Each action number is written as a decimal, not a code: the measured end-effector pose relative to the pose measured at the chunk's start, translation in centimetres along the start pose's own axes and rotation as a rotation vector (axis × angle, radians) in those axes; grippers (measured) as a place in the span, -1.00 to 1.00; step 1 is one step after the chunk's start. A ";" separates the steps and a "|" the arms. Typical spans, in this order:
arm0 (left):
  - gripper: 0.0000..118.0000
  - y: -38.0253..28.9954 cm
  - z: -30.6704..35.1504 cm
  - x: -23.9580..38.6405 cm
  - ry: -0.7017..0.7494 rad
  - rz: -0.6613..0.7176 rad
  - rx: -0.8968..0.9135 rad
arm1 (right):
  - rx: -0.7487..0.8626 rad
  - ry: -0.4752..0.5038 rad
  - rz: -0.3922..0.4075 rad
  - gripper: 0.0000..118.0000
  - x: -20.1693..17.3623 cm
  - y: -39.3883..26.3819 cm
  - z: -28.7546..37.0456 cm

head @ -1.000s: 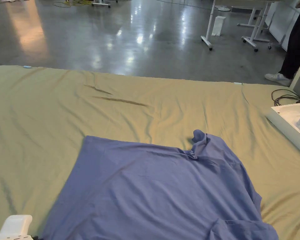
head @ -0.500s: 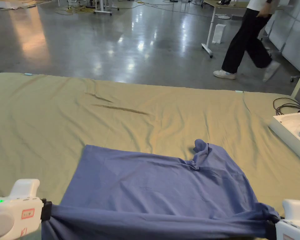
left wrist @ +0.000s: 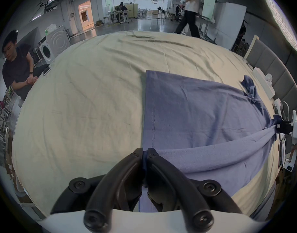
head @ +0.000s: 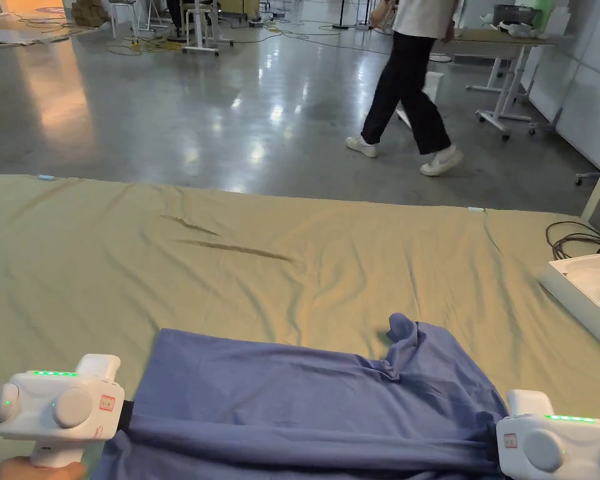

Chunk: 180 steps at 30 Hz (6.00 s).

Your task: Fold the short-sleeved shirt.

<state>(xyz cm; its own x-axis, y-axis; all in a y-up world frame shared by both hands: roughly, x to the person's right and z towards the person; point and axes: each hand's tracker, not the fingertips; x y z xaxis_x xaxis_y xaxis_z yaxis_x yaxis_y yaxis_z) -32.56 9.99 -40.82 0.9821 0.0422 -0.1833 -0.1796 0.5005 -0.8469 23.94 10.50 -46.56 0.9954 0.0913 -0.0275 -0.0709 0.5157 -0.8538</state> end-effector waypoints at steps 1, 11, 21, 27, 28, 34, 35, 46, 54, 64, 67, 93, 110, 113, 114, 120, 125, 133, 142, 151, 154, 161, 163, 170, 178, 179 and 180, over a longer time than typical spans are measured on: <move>-0.91 0.0 -0.3 0.1 -0.002 -0.001 -0.002 | -0.006 0.002 -0.002 -0.94 0.0 0.0 -0.4; -0.13 -1.3 3.1 0.6 -0.031 0.026 0.128 | 0.192 0.009 -0.029 -0.03 -0.5 -0.5 4.0; -0.12 -2.7 14.2 6.3 -0.094 -0.016 0.560 | 0.687 0.094 -0.033 0.16 -4.6 -2.1 16.7; -0.45 -4.8 18.3 10.3 -0.077 -0.032 0.715 | 0.859 0.051 -0.011 -0.36 -7.2 -4.2 20.2; -0.52 -5.1 18.5 10.8 -0.077 -0.042 0.724 | 0.873 0.052 -0.008 -0.45 -7.5 -4.5 20.4; -0.97 -6.5 19.6 12.2 -0.054 -0.055 0.745 | 0.904 0.055 -0.024 -1.00 -8.1 -5.9 21.4; -0.98 -6.6 19.7 12.1 -0.061 -0.062 0.736 | 0.899 0.066 -0.024 -1.00 -8.0 -5.9 21.5; -0.97 -8.0 16.5 5.5 -0.024 -0.003 0.410 | 0.813 0.067 0.016 -1.00 -7.5 -6.3 20.1; 0.02 -9.0 8.1 -0.8 -0.021 0.181 0.016 | 0.723 0.048 0.026 -1.00 -6.7 -7.1 18.1; -0.08 -10.4 2.4 1.1 0.069 0.146 -0.085 | 0.622 0.010 0.009 -1.00 -4.4 -8.5 16.6; -0.64 -10.3 2.5 2.5 0.113 0.062 -0.081 | 0.591 -0.006 -0.007 -1.00 -2.7 -8.8 16.3; -0.94 -11.0 4.0 0.2 -0.005 0.116 -0.083 | -0.104 0.079 0.071 0.10 0.3 -5.5 -0.8; -0.94 -11.1 4.6 0.4 0.000 0.106 -0.065 | 0.021 0.089 0.036 -0.91 -0.3 -6.5 1.2; -0.94 -10.7 5.5 0.2 -0.011 0.110 -0.032 | 0.057 0.107 0.034 -0.91 0.3 -6.6 3.8; -0.94 -10.6 6.0 0.1 -0.019 0.111 -0.015 | 0.074 0.117 0.028 -0.91 0.5 -6.6 4.6; -0.94 -8.7 10.4 -0.1 -0.055 0.110 0.070 | 0.116 0.131 0.071 -0.91 1.1 -5.6 9.6; -0.94 -7.1 14.8 -1.3 -0.121 0.148 0.148 | 0.136 0.141 0.099 -0.91 2.1 -4.7 13.6; -0.94 -9.0 17.4 -2.8 -0.161 0.159 0.121 | 0.095 0.161 0.174 -0.91 3.2 -7.7 16.7; -0.94 -17.0 14.1 -2.4 -0.129 0.122 -0.077 | -0.056 0.126 0.176 -0.91 3.1 -15.6 14.1; -0.94 -21.6 9.4 -2.2 -0.083 0.100 -0.151 | -0.126 0.060 0.188 -0.90 1.9 -20.8 9.1; -0.93 -21.5 9.5 -2.5 -0.084 0.104 -0.149 | -0.109 0.029 0.234 -0.82 1.2 -20.6 9.3; 0.00 -19.2 12.3 -1.4 -0.070 0.094 0.033 | 0.127 -0.032 0.167 0.25 0.2 -16.9 15.4; 0.04 -17.5 13.4 -0.5 -0.092 0.097 0.140 | 0.267 0.014 0.104 0.28 -0.2 -15.0 17.5; 0.04 -11.2 17.3 4.9 -0.126 0.041 0.466 | 0.617 0.084 0.008 0.27 -4.0 -9.7 21.1; -0.11 -8.8 20.6 9.7 -0.074 -0.013 0.701 | 0.816 0.115 0.018 -0.53 -8.4 -7.9 22.5; -0.11 -8.8 20.9 10.0 -0.076 -0.012 0.717 | 0.836 0.114 0.010 -0.53 -8.7 -7.8 22.4; -0.16 -8.8 21.1 10.1 -0.079 -0.013 0.734 | 0.847 0.109 0.006 -0.77 -9.0 -7.7 22.4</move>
<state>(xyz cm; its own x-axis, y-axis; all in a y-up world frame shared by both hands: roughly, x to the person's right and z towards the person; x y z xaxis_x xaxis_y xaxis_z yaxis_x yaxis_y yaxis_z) -19.88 24.24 -24.69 0.9900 0.0808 -0.1157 -0.1116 0.9501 -0.2914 14.05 24.78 -28.13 0.9924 0.0361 -0.1181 -0.0569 0.9824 -0.1780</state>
